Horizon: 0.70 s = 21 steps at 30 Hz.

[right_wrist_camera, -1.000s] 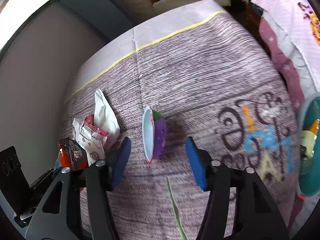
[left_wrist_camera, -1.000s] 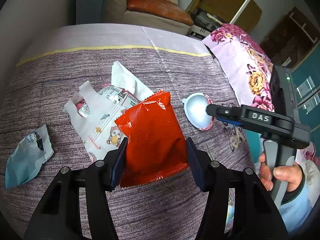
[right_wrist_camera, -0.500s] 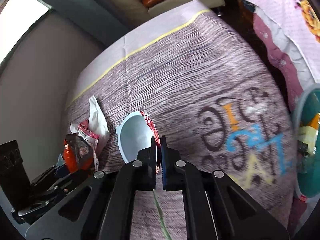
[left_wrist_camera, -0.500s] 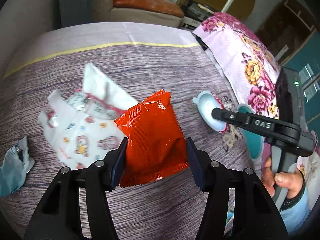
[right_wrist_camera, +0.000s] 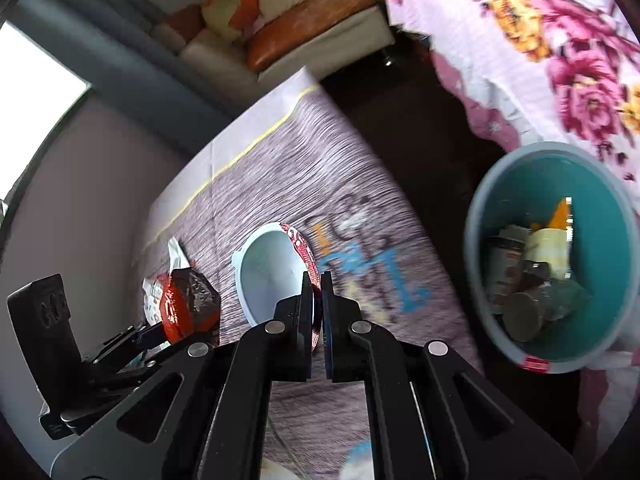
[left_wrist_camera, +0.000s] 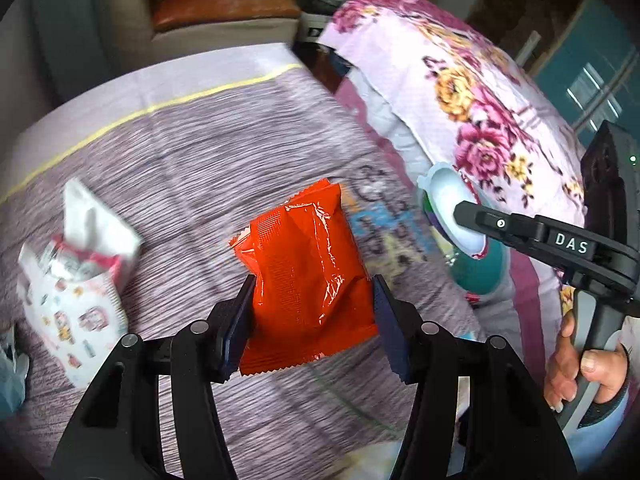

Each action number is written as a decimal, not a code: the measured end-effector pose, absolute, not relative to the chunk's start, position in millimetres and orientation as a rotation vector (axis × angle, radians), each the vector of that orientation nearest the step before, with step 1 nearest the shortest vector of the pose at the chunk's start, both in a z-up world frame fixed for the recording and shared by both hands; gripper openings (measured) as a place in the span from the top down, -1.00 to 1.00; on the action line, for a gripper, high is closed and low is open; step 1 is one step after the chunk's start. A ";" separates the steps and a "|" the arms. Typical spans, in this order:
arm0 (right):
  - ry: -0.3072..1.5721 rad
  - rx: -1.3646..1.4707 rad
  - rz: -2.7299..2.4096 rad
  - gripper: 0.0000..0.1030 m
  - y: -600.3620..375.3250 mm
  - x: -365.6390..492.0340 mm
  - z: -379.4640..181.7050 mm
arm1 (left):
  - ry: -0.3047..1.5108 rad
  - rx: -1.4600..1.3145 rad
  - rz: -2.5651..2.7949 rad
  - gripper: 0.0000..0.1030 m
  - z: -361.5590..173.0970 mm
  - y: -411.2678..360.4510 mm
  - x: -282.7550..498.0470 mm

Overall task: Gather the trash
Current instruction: 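Carry the red packet and lid over the teal bucket and open the left tool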

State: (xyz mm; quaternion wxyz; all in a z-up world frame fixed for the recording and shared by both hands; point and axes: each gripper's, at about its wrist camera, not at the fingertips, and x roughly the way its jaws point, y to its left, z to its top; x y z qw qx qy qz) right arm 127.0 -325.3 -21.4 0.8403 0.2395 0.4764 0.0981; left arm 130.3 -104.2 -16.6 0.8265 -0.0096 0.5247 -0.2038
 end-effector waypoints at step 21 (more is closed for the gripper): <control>0.846 0.646 -0.002 0.92 -471.8 71.3 -9.1 | 1.129 0.172 -0.618 -0.12 -19.3 -265.8 123.4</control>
